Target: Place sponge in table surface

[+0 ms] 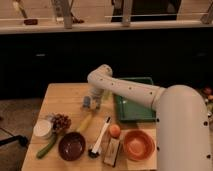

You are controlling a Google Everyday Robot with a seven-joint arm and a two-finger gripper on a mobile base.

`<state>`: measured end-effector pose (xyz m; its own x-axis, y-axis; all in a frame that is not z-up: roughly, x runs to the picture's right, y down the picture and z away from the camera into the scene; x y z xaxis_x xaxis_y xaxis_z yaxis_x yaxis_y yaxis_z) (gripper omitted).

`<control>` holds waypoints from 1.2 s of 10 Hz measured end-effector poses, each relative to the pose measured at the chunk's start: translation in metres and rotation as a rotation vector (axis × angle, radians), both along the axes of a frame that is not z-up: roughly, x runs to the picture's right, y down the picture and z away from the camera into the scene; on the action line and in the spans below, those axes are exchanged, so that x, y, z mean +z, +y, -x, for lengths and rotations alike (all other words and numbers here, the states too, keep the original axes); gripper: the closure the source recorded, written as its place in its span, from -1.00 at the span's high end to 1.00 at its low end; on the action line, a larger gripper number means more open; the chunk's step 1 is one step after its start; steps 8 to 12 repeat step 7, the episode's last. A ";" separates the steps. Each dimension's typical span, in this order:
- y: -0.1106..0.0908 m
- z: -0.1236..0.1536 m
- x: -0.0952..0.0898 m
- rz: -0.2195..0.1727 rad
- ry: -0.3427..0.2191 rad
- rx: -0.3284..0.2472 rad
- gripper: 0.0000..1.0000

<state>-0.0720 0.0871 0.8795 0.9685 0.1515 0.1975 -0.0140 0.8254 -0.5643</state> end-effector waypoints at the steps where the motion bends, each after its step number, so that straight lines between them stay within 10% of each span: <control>1: 0.001 0.006 0.001 -0.005 -0.034 -0.008 -1.00; 7: 0.010 0.023 0.014 -0.032 -0.176 -0.209 -1.00; 12: 0.010 0.023 0.014 -0.032 -0.176 -0.209 -1.00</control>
